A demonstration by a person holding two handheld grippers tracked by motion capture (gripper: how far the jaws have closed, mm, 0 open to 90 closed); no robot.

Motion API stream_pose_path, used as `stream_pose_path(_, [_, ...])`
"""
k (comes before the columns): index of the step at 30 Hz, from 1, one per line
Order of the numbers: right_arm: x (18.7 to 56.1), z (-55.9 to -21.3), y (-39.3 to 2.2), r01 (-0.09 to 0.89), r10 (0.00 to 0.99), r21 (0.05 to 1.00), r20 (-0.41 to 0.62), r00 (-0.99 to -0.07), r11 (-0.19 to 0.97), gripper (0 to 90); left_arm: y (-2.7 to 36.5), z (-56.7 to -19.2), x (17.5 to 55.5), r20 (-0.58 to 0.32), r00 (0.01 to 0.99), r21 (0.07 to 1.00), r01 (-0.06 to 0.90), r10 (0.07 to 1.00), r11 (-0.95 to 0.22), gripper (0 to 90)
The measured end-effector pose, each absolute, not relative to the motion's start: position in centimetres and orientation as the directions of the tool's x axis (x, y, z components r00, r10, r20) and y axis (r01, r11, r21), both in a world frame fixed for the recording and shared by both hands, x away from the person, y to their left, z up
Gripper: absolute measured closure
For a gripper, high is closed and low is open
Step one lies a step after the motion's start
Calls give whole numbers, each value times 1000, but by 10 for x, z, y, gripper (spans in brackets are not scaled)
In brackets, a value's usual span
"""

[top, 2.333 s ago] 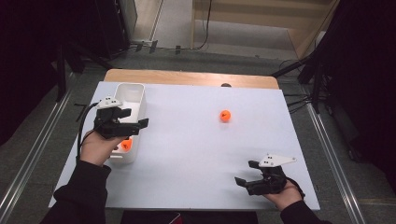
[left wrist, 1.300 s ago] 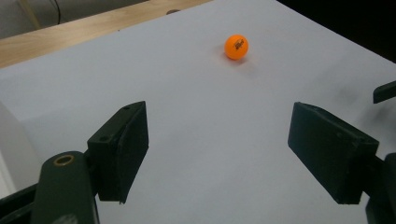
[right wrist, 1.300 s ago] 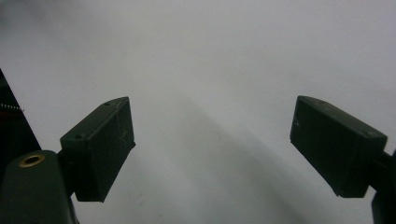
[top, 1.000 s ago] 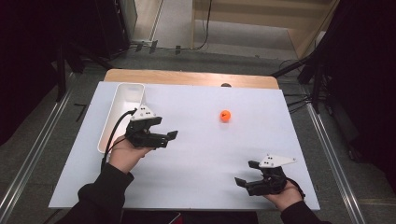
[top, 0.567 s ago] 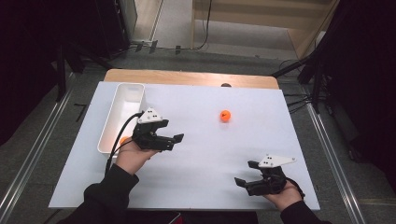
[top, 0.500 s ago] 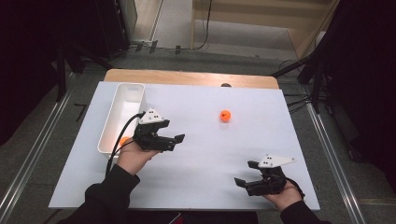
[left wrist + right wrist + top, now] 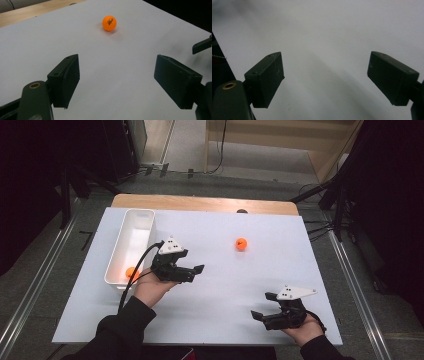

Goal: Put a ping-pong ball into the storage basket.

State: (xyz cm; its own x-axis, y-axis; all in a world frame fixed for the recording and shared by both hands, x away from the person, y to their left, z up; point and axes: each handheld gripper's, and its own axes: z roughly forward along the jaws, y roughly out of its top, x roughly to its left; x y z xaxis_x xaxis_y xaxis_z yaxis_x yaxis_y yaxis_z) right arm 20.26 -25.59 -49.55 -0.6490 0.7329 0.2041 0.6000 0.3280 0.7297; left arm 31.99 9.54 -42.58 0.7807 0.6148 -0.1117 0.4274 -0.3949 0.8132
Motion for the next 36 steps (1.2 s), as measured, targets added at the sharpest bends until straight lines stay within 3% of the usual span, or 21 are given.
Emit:
stream_pose_path(26, [202, -495, -258, 602, 738, 733, 208, -642, 317, 123, 73, -438, 338, -171, 808, 806, 444, 564, -392, 204])
stream_pose_path(32, [202, -495, -259, 602, 739, 733, 208, -641, 316, 123, 65, -441, 344, -166, 825, 802, 432, 539, -414, 59])
stream_pose_path(36, [202, -495, -258, 602, 739, 733, 208, -641, 316, 123, 61, -440, 346, -162, 829, 803, 426, 535, -417, 58])
